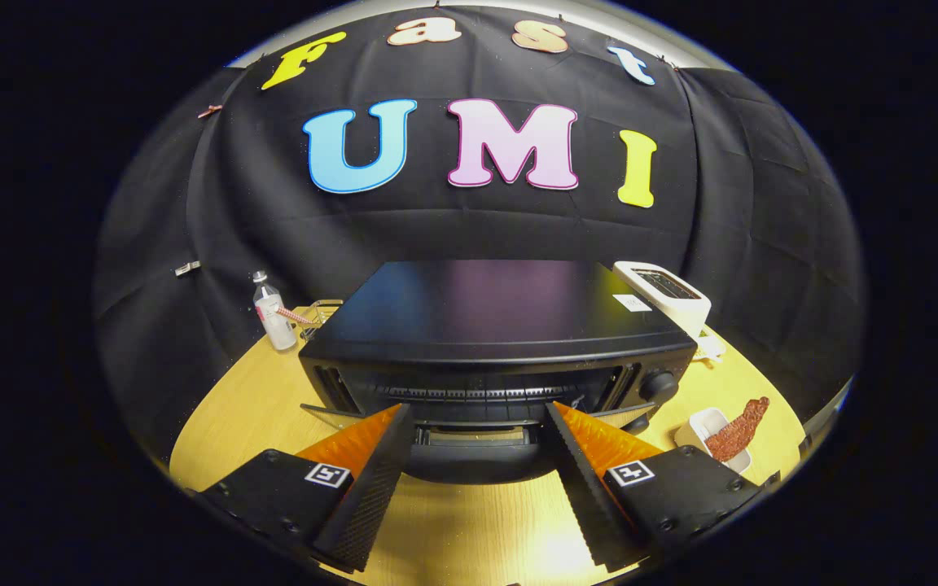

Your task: Open the toaster oven, put the food inside, and close the toaster oven door.

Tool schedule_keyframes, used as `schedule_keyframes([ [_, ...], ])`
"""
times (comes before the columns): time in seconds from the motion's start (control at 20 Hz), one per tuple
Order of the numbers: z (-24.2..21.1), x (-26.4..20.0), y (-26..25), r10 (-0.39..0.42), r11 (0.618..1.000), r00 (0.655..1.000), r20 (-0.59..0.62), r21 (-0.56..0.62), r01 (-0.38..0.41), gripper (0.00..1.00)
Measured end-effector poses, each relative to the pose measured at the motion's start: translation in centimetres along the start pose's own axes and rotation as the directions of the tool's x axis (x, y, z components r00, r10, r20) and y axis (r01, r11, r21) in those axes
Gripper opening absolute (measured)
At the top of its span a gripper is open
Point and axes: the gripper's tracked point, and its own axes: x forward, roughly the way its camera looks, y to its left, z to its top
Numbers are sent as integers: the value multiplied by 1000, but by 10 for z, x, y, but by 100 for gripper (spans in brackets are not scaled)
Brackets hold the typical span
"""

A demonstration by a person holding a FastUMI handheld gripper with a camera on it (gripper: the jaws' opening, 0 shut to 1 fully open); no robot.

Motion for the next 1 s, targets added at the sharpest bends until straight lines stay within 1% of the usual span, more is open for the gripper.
schedule_keyframes([
  [0.15,-20,-14,-2,0,999,999,-42,33,1,98],
  [0.45,-68,-34,-2,6,1000,991,-135,28,-2,98],
  [0.85,-133,-38,-5,48,999,952,-302,39,-38,97],
  [1.0,-141,-38,-6,69,998,943,-324,35,-61,98],
])
